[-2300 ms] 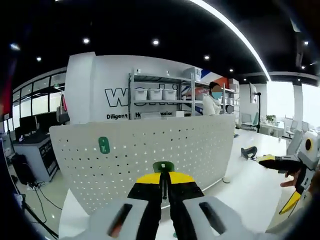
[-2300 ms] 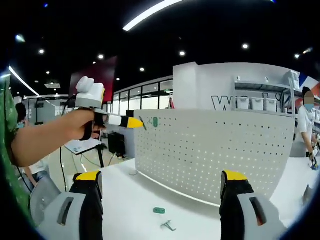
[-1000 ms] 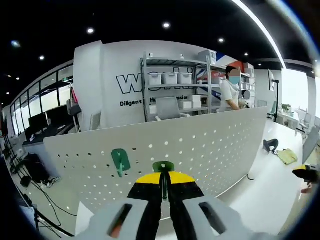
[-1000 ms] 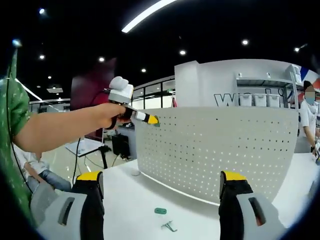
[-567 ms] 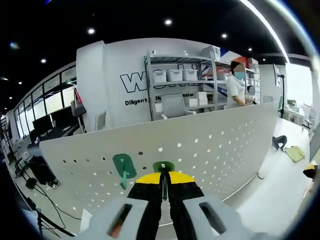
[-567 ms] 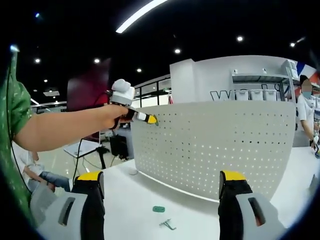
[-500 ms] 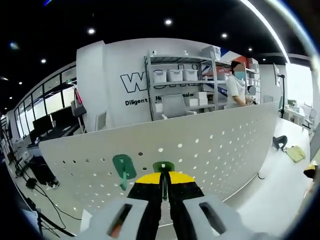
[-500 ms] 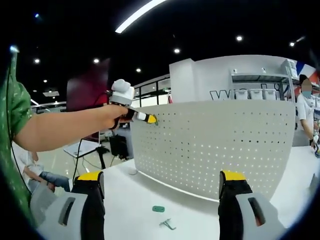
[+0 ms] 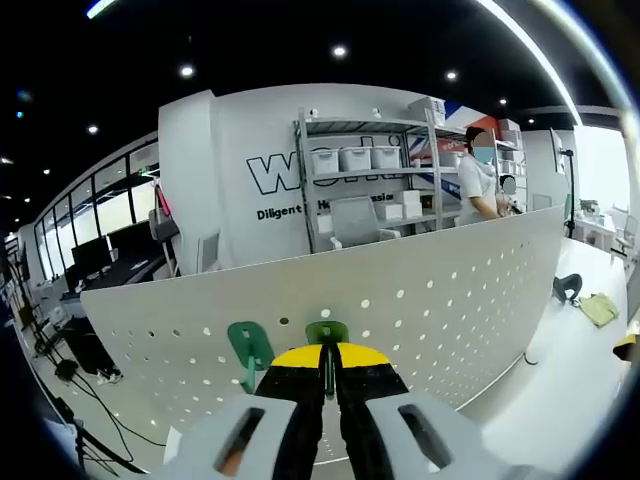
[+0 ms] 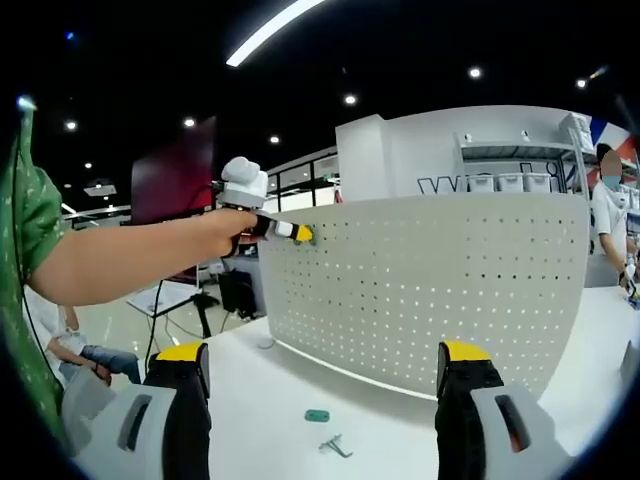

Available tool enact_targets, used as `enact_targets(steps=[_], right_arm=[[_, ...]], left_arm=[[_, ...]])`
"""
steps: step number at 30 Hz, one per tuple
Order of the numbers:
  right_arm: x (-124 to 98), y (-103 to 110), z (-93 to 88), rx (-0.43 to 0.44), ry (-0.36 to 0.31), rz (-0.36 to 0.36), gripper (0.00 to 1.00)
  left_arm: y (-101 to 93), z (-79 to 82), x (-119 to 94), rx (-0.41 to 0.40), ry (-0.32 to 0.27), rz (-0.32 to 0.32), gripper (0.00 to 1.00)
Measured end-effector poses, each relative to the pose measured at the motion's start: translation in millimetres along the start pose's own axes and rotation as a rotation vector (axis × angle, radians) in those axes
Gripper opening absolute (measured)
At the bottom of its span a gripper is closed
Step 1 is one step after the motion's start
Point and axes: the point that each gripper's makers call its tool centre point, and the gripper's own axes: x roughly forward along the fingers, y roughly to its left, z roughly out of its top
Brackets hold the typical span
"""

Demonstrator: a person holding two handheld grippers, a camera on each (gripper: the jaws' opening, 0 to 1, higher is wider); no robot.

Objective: Insert the hook assembly into the mounting plate slot until the hook locks in place.

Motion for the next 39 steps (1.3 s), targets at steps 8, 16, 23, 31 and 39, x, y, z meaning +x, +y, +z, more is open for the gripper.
enact_targets(steps=[8,16,23,31,39], right_arm=[[-0.9,-1.5,-1.1,0.005,0.002,-0.003,0.96],[-0.3,-0.5,-3.3,0.009,0.007,-0.001,0.95],[1.8,3.0,-3.2,0.01,0.007,0.008,0.95],[0.1,1.8,-2.5,0.01,0.006,0.008,0.95],[1.7,3.3,-2.0,0.01,0.005,0.015,0.95]], left_arm=[[1.3,0.2,2.5,-0.009,-0.02,0.011,0.03],[0.2,-0.3,-0.8,-0.013,-0.019,0.006,0.03],[-3.5,7.8,-7.8,-0.003,-0.04,0.005,0.03],[0.2,12.6,-9.9,-0.006,-0.04,0.011,0.03],[-0.2,17.5,-5.3,-0.006,-0.037,0.017,0.03]])
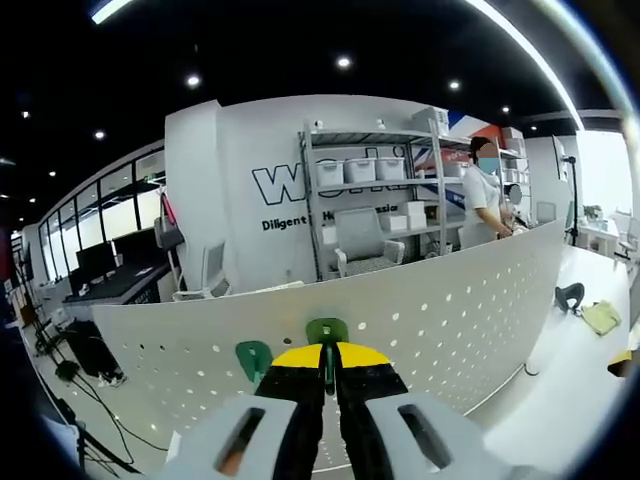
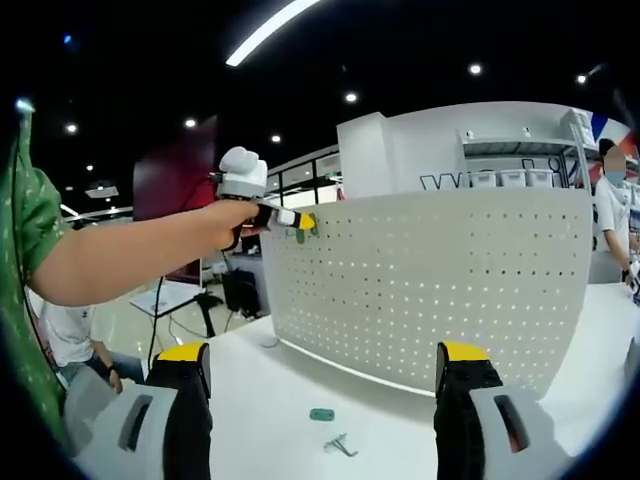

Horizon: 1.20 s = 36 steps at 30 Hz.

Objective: Insert the hook assembly into the mounting plate slot until the hook locks in place.

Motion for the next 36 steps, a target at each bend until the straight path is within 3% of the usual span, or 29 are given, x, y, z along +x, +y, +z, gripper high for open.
enact_targets(steps=[22,36], right_arm=[[-0.8,-1.0,-3.3,0.0,0.015,-0.003,0.94],[-2.0,-4.1,-3.5,0.004,0.012,-0.008,0.94]], left_arm=[[1.2,2.6,3.2,-0.022,-0.016,0.01,0.03],[-1.4,-4.8,5.6,-0.001,0.006,0.011,0.03]])
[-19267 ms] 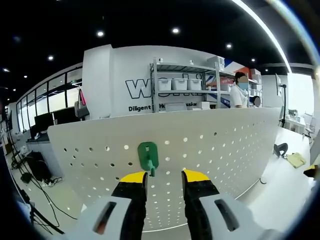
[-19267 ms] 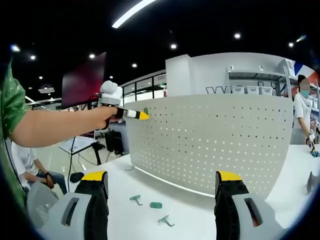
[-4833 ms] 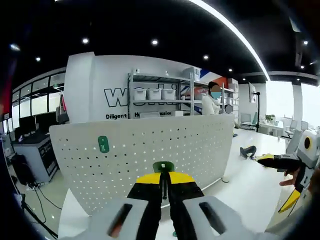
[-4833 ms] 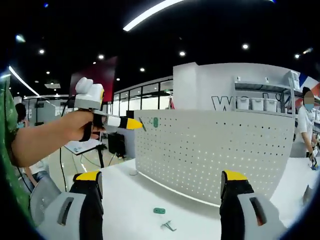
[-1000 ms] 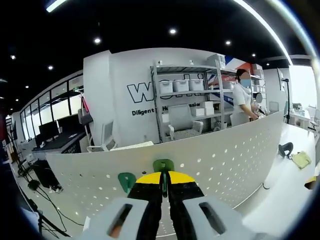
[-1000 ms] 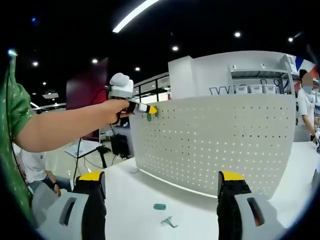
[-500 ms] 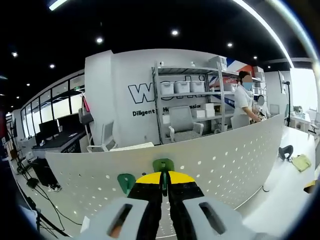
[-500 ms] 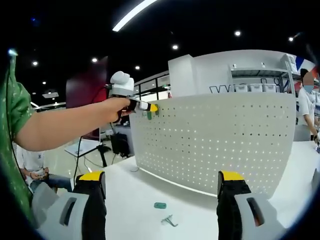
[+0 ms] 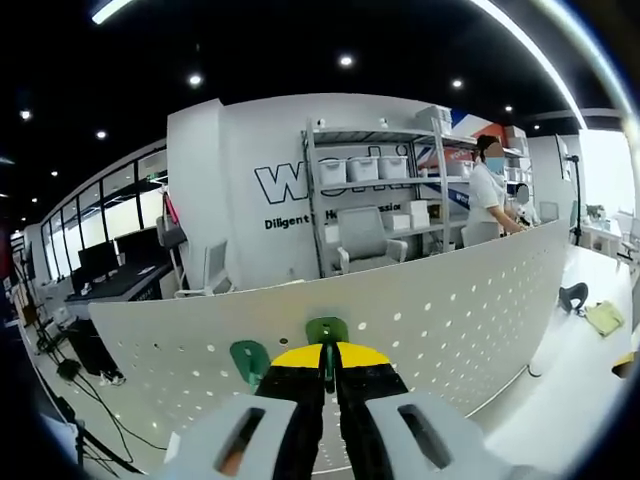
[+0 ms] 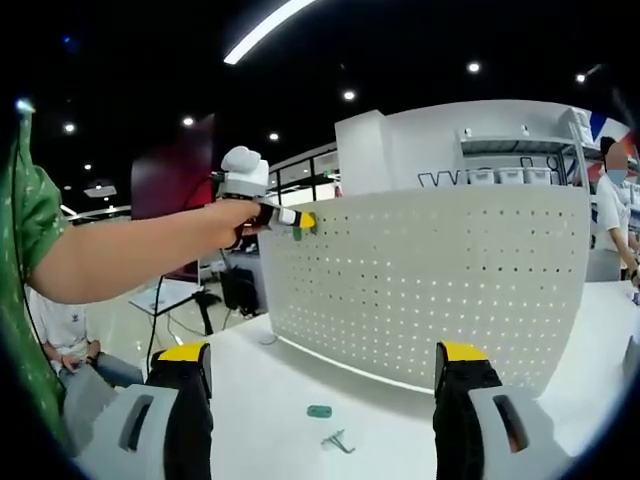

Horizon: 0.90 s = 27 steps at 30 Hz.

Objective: Insert the hook assembly into the mounting plate slot until the hook locks in place.

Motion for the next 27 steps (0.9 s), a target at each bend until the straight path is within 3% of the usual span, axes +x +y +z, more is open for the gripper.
enact_targets(steps=[27], right_arm=[[0.0,-2.9,-1.9,0.004,0.003,-0.007,0.94]], left_arm=[[1.5,-5.8,4.9,0.007,0.012,0.012,0.03]])
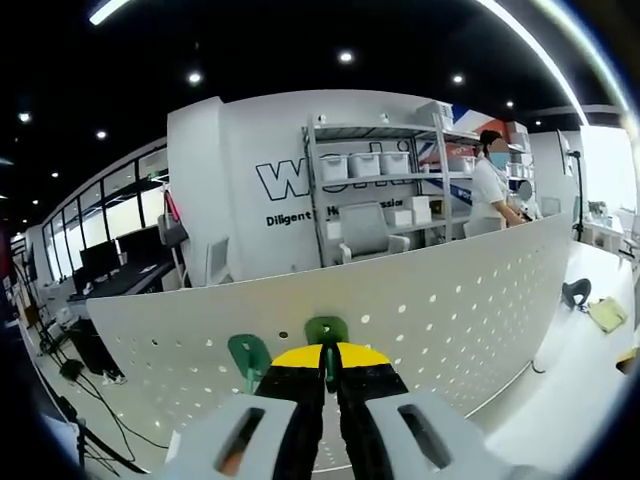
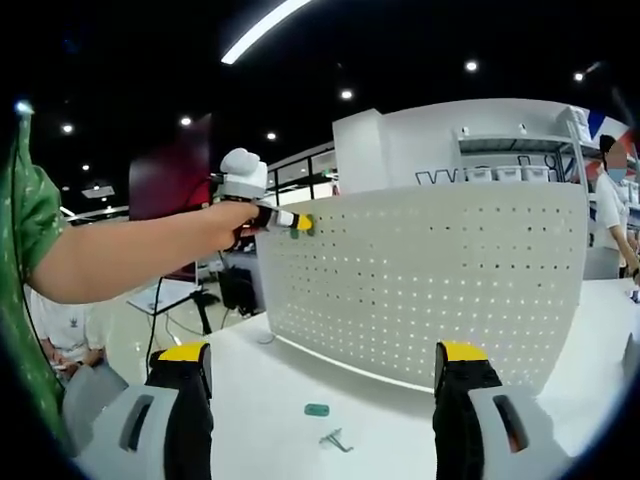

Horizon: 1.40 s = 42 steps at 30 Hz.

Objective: Insert the hook assembly into the mounting plate slot until the hook locks in place.

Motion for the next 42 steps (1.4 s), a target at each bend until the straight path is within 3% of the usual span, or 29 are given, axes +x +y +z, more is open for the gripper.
enact_targets(steps=[27,29,42], right_arm=[[0.6,0.0,-3.6,0.006,0.007,0.016,0.93],[0.8,-0.4,-3.7,0.006,0.007,0.016,0.93],[0.8,-4.7,-8.7,0.013,0.015,0.011,0.93]], left_arm=[[0.7,-1.1,0.1,-0.089,-0.027,0.081,0.03],[0.9,-1.9,-0.2,-0.126,-0.035,0.08,0.03],[1.3,-2.5,2.7,-0.097,-0.038,0.096,0.04]])
